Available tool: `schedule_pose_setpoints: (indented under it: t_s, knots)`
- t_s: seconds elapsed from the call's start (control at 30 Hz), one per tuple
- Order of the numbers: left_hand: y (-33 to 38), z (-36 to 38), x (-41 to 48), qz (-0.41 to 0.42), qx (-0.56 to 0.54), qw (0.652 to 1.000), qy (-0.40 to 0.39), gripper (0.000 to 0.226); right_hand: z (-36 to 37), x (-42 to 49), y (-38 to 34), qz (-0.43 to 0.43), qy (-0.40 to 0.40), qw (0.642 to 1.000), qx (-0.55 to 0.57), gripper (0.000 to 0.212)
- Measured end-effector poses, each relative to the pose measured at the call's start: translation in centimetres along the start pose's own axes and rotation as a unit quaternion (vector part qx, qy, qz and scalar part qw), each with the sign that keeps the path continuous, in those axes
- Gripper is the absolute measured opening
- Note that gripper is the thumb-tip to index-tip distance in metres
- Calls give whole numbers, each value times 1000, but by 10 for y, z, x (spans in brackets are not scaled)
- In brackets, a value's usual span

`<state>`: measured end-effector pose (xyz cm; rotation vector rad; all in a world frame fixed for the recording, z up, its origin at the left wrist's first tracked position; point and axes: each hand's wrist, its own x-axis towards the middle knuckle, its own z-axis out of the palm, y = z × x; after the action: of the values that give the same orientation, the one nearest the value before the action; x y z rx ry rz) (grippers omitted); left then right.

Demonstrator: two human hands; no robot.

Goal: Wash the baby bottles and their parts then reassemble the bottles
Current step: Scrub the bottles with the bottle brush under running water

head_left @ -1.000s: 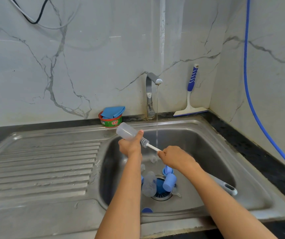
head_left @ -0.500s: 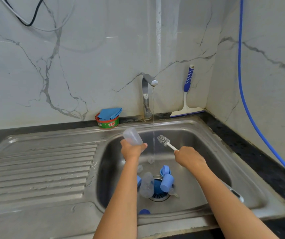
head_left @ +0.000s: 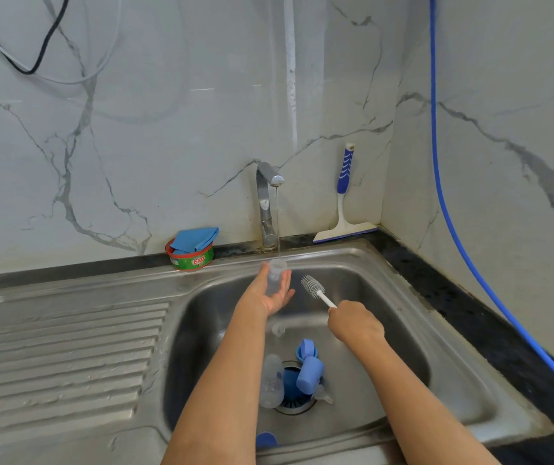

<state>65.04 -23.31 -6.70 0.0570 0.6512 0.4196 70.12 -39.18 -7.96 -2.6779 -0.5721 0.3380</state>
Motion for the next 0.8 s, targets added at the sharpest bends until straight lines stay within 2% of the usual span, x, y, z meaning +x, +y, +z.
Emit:
schedule_pose_setpoints:
  t_s: [0.27, 0.43, 0.63, 0.73, 0.8]
  knots:
    - [0, 7, -2, -22, -38, 999, 0, 84, 2, -1, -3, 3, -10, 1000, -4, 35]
    - [1, 5, -3, -18, -75, 997, -19, 72, 1, -1, -3, 4, -18, 1000, -1, 32]
    - [1, 6, 2, 20, 8, 1000, -6, 72, 0, -2, -3, 4, -27, 1000, -7, 28]
    - [-4, 7, -1, 101, 113, 988, 38, 63, 0, -3, -2, 7, -35, 999, -7, 28]
    - [-6, 6, 1, 146, 164, 975, 44, 66, 1, -3, -2, 7, -36, 999, -9, 29]
